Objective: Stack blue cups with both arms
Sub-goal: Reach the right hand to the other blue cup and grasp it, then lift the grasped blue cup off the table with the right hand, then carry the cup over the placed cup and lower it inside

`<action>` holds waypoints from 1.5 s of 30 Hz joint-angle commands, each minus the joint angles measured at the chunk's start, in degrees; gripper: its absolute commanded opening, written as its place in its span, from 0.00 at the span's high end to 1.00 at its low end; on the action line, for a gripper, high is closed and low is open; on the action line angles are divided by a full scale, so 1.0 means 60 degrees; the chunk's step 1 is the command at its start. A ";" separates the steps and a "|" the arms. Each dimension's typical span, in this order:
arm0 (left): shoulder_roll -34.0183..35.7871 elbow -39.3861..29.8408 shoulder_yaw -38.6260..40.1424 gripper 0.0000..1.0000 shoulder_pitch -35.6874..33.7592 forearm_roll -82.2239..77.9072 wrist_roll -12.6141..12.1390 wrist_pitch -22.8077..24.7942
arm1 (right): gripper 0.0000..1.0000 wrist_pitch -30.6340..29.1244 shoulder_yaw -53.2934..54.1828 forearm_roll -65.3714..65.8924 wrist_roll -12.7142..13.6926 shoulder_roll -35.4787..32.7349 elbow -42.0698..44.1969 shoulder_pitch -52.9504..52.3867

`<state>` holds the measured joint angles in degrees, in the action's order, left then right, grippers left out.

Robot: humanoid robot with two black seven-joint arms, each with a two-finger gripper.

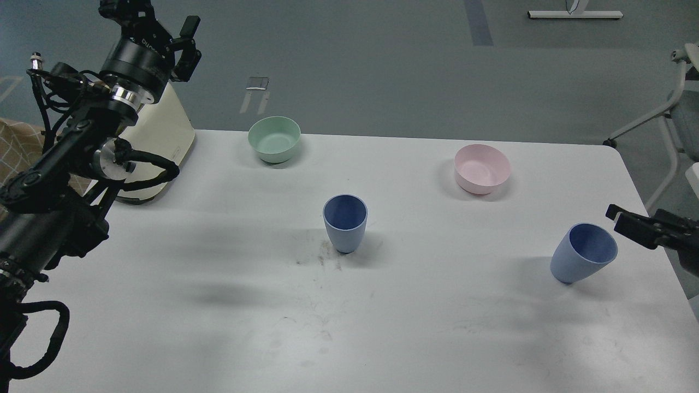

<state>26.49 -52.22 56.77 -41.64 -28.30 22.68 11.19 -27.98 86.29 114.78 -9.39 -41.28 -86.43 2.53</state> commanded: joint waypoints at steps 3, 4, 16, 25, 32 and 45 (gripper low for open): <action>-0.0035 0.0003 -0.0014 0.03 -0.0003 -0.0029 0.0043 -0.0004 | 0.04 -0.0003 -0.0495 0.0206 0.0099 0.0185 0.0253 0.0018; -0.0036 0.0003 -0.0028 0.03 -0.0003 -0.0029 0.0043 -0.0019 | 0.05 -0.0003 -0.0510 0.0206 0.0114 0.0244 0.0312 0.0018; -0.0050 0.0003 -0.0116 0.03 -0.0003 -0.0029 0.0029 -0.0034 | 0.92 -0.0003 -0.0554 0.0572 0.0451 0.0406 0.0401 0.0033; -0.0182 0.0003 -0.0145 0.03 -0.0047 -0.0088 0.0014 -0.0063 | 1.00 -0.0003 -0.0540 0.0470 0.0436 0.0494 0.0416 0.0003; -0.0182 0.0003 -0.0160 0.03 -0.0105 -0.0117 0.0000 -0.0063 | 1.00 -0.0003 -0.0291 -0.0493 0.0348 0.0392 0.0123 -0.0814; -0.0226 -0.0114 -0.0145 0.03 -0.0091 -0.0132 0.0000 -0.0019 | 1.00 -0.0003 -0.1225 -0.2021 0.0582 0.0829 -0.1400 -0.3774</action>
<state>25.15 -52.79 55.92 -42.27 -29.09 22.68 10.99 -28.00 83.35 102.56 -6.70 -39.52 -92.00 -16.25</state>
